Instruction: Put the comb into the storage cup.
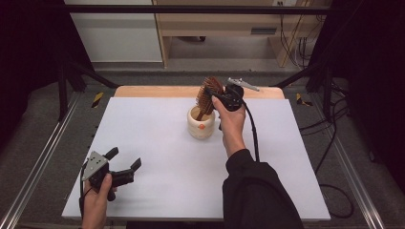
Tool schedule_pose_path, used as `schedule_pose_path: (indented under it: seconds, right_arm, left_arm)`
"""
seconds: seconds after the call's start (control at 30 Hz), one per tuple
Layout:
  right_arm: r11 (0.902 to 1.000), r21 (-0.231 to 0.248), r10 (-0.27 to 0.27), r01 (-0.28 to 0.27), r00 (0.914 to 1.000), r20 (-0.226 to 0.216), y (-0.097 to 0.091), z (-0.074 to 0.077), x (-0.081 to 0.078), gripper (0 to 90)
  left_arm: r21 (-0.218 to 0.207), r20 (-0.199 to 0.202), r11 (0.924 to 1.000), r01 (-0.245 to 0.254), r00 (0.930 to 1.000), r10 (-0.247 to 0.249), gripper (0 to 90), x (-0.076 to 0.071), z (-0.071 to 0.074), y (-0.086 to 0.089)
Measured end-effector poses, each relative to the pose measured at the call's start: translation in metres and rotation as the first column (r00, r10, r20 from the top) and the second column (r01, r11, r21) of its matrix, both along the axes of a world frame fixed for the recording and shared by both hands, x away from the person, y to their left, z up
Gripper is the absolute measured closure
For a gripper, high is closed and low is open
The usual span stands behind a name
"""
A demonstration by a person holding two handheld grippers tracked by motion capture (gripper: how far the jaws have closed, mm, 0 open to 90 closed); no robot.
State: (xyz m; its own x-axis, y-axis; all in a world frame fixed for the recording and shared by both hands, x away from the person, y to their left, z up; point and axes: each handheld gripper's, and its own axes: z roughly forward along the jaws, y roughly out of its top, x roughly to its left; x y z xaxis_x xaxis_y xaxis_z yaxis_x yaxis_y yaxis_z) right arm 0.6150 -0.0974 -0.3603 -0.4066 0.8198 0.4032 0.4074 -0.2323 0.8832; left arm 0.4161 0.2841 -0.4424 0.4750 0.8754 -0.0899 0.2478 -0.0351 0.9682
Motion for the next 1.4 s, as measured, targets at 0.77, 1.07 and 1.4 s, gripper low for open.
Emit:
schedule_pose_path:
  seconds: [0.77,1.07,1.4]
  right_arm:
    - [0.9999,0.014,0.002,-0.002,1.0000,-0.004,-0.0004,-0.0020,0.0000,50.8]
    - [0.9998,0.018,0.003,-0.002,1.0000,-0.009,-0.0023,-0.0027,0.0010,49.9]
    - [0.9997,0.021,0.007,-0.006,0.9998,-0.017,-0.0050,-0.0035,0.0019,49.2]
  left_arm:
    - [0.001,-0.001,1.0000,0.001,1.0000,-0.001,2.1,0.0001,-0.0001,-0.0002]
    - [0.002,-0.001,1.0000,0.001,1.0000,-0.001,2.1,0.0002,-0.0002,0.0000]
    - [0.002,-0.001,1.0000,0.001,1.0000,-0.001,2.1,0.0001,-0.0002,-0.0001]
